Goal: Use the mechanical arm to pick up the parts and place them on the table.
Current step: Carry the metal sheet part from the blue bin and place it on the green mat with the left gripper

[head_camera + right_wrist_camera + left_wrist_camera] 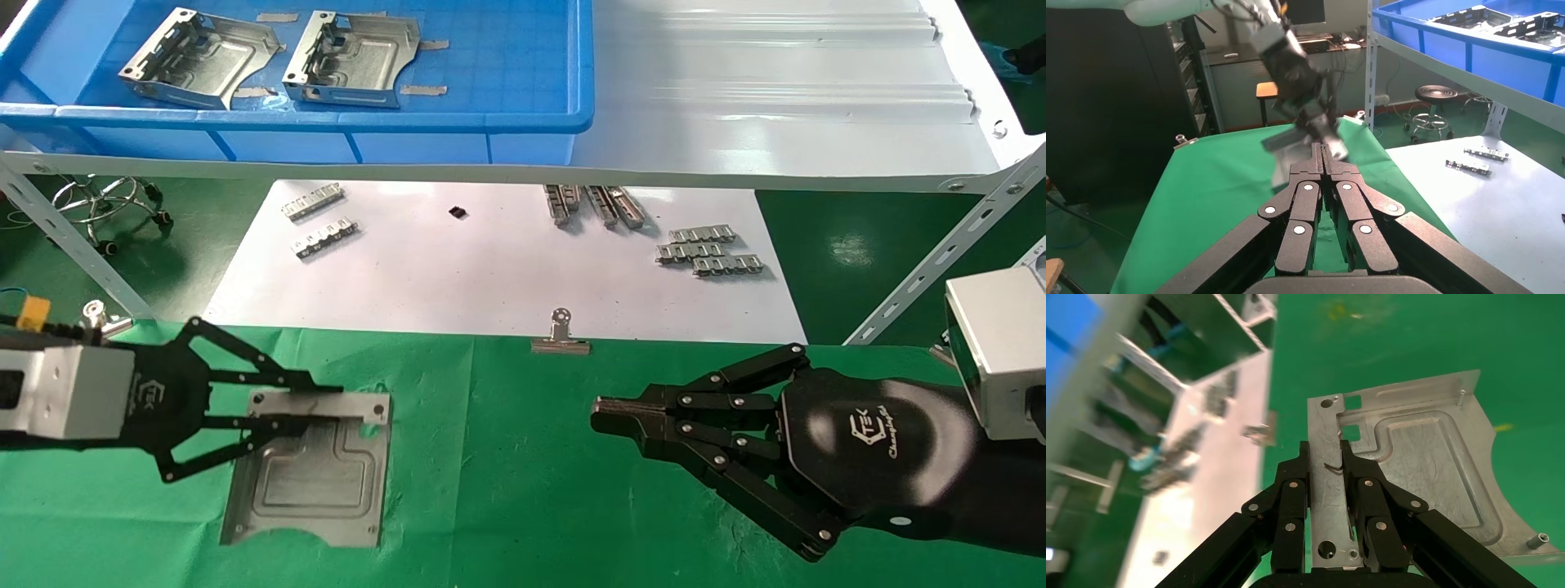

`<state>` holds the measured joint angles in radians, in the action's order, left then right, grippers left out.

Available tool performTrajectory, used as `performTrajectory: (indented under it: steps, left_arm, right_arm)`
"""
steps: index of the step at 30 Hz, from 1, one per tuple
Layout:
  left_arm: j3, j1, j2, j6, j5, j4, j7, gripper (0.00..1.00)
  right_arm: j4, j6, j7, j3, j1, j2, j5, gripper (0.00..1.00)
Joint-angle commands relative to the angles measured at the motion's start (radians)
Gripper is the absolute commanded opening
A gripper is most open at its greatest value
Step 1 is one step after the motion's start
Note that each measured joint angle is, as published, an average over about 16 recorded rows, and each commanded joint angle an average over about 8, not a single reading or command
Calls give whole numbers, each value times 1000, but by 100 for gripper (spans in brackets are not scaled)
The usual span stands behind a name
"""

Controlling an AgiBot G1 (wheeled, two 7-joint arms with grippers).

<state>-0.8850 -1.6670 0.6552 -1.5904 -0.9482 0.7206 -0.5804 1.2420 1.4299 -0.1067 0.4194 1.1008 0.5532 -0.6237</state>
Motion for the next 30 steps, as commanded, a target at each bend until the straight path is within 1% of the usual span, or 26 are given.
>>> performTrajectory:
  steps: [1,5,10,16,22,23,24,25,30]
  left_arm:
    - [-34,18,-4,0,9,-2,-8,0]
    - [-88,30,19,11,-16,-52,-68,0]
    - [-123,40,72,45,-49,-146,-134,0]
    - [-131,53,132,103,-71,-246,-200,0]
    - [-128,64,168,145,-77,-305,-260,0]
    - [-127,65,172,150,-77,-313,-268,2]
    - [-127,66,177,155,-77,-321,-275,8]
    - [-126,66,181,161,-78,-328,-283,18]
    - [-123,71,195,182,-78,-356,-319,80]
  right_arm:
    - [0,0,0,0,0,0,0,0]
    - [0,0,0,0,0,0,0,0]
    - [0,0,0,0,0,0,0,0]
    - [0,0,0,0,0,0,0,0]
    - [0,0,0,0,0,0,0,0]
    - [0,0,0,0,0,0,0,0]
    - [0,0,0,0,0,0,0,0]
    - [0,0,0,0,0,0,0,0]
    - [0,0,0,0,0,0,0,0]
